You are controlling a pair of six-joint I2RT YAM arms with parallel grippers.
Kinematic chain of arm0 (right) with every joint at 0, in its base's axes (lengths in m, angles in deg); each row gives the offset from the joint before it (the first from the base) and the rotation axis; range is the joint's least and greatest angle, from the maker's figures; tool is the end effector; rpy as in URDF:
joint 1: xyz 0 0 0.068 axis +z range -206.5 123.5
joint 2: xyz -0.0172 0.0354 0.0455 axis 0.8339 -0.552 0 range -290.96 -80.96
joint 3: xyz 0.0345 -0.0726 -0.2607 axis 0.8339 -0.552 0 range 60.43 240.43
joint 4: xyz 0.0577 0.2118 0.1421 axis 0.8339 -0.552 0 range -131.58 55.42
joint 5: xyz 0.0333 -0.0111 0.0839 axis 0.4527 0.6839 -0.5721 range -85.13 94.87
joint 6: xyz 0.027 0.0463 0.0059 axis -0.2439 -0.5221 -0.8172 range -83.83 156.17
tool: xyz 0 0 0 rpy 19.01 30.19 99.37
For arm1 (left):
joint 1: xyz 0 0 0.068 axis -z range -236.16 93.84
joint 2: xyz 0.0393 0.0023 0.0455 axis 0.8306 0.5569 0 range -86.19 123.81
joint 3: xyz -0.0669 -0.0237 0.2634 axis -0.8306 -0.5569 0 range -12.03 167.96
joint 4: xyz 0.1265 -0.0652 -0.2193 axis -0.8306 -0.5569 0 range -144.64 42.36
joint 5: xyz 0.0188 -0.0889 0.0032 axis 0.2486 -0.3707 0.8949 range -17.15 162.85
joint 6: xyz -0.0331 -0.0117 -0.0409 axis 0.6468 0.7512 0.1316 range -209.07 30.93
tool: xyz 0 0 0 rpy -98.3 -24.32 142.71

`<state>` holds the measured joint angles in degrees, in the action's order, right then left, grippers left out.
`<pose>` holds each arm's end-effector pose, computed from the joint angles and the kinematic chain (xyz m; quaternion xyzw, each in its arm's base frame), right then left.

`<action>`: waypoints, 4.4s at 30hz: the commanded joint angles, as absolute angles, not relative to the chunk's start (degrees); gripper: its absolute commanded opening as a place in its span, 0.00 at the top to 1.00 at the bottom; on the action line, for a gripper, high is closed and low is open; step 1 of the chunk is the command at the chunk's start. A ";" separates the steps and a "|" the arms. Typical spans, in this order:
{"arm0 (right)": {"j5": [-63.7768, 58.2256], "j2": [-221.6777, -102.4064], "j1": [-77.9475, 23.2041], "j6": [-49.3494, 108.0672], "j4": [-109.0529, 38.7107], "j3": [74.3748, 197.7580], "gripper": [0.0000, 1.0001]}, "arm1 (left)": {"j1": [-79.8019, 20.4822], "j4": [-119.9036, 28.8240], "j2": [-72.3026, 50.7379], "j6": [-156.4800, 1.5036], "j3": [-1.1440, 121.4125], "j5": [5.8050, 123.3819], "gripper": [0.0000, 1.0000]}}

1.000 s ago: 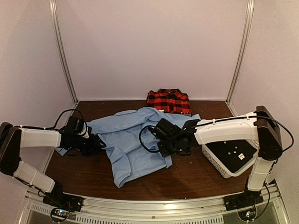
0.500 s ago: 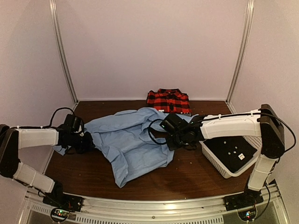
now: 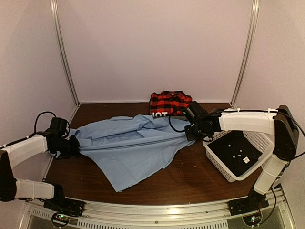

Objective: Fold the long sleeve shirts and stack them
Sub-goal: Flatten out the crumpled shirt at the center of the board.

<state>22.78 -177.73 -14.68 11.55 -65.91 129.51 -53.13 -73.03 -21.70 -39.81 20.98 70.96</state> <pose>0.2693 0.2262 0.2224 -0.1012 0.9475 0.0189 0.3029 0.2061 -0.0121 0.1832 -0.3719 0.8833 -0.1399 0.2490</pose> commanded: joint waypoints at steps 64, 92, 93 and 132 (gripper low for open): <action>5.35 -182.08 21.73 -6.36 -58.39 115.05 0.54 | -3.13 -84.93 -15.30 -44.91 37.26 61.14 0.43; 5.77 -176.82 23.13 -9.18 -56.30 114.68 0.54 | -30.62 -61.77 40.73 -58.37 81.68 53.48 0.46; 5.87 -176.84 23.13 -9.18 -56.41 114.93 0.53 | -31.07 -60.96 41.83 -57.70 81.69 52.02 0.45; 5.19 -176.81 14.48 -7.74 -52.39 117.34 0.52 | -45.39 -64.44 56.08 -53.16 106.91 51.58 0.45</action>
<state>1.49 -180.29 15.88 -10.06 -46.91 113.62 -44.78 -63.04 56.33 -50.33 101.35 52.34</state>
